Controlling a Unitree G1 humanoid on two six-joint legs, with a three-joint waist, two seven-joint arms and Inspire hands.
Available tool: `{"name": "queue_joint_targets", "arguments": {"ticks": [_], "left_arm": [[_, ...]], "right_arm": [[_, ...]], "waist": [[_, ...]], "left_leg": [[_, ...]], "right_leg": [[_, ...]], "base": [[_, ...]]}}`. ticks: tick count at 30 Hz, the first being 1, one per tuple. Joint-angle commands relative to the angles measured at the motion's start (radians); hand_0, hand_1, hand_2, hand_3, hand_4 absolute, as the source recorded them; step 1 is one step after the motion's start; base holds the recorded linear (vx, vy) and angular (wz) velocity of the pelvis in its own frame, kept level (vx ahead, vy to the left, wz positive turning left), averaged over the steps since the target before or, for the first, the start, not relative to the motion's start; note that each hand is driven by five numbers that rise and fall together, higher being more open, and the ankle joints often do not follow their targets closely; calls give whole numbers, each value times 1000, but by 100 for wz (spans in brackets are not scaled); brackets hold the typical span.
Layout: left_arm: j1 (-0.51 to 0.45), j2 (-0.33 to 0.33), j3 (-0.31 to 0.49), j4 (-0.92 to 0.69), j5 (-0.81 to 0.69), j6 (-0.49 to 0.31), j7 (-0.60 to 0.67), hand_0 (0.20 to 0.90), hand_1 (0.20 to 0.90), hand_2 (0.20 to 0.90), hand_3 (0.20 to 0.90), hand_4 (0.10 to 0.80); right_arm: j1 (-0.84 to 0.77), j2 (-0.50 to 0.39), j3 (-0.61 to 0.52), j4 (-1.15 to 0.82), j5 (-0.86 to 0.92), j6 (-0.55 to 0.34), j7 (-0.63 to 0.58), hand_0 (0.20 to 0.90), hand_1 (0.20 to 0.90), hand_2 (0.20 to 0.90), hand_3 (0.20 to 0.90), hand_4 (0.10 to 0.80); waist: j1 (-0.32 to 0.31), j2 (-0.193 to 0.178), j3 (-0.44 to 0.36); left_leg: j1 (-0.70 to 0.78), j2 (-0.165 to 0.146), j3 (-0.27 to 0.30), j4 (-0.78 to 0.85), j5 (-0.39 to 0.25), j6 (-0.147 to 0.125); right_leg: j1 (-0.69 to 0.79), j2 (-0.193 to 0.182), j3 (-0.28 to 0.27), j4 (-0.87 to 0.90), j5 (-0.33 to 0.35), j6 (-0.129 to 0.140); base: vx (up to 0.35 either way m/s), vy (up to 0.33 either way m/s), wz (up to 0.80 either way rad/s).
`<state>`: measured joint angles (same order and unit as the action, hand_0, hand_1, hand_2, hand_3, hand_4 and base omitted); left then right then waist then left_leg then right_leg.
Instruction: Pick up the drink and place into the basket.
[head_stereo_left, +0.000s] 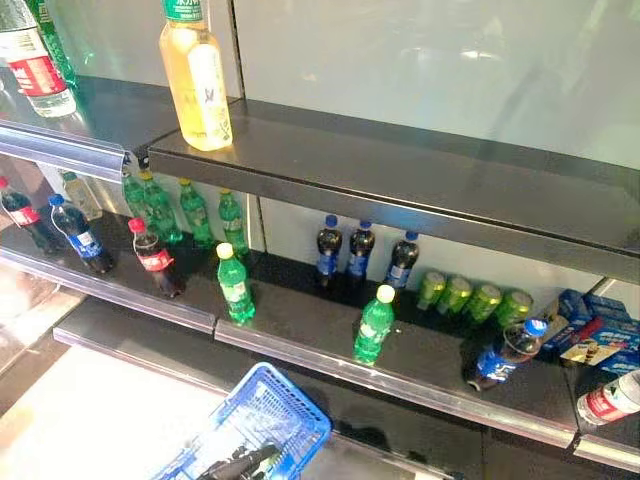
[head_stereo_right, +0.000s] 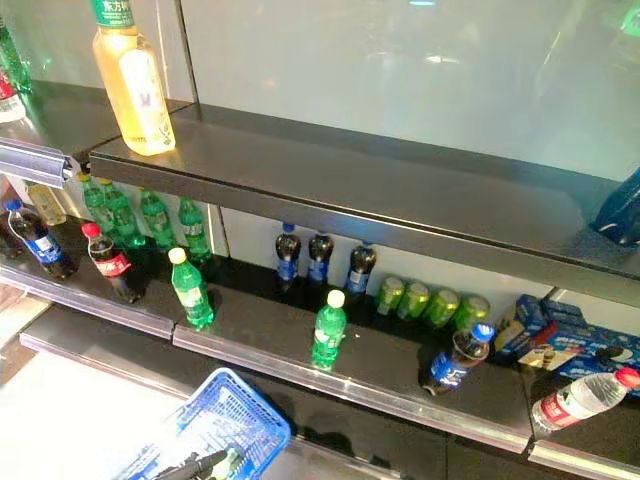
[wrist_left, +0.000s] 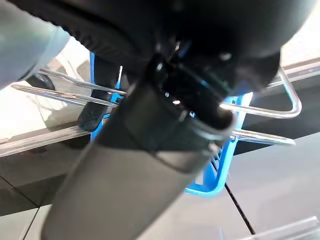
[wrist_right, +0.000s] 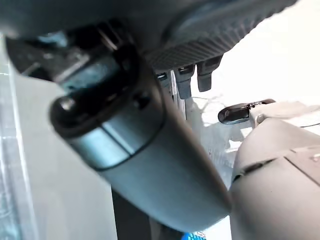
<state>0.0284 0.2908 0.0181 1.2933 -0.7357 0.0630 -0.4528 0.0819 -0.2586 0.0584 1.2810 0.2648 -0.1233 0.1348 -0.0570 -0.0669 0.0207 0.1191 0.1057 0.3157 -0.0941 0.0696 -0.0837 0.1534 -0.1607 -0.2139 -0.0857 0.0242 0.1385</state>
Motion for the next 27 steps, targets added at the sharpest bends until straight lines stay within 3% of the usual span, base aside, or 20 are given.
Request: {"name": "queue_joint_targets", "arguments": {"ticks": [1, 27], "left_arm": [[-71, -9, 7, -19, -19, -29, -106, 300, 300, 300, 200, 100], [-62, -1, 7, -29, -24, -37, -94, 300, 300, 300, 200, 100]], "right_arm": [[-102, -27, -28, 37, 3, -44, 22, 900, 900, 900, 900, 800], [-97, -24, -29, 32, 6, -43, 29, 900, 900, 900, 900, 800]], "waist": [[18, 52, 29], [19, 56, 39]], "left_leg": [[30, -95, -49, 7, -87, 50], [36, -87, -34, 7, -84, 46]], "right_leg": [[-24, 91, -74, 58, -16, -20], [-21, 93, -87, 60, -20, -21]], "base": [[0, 0, 0], [-5, -23, 0]]}}
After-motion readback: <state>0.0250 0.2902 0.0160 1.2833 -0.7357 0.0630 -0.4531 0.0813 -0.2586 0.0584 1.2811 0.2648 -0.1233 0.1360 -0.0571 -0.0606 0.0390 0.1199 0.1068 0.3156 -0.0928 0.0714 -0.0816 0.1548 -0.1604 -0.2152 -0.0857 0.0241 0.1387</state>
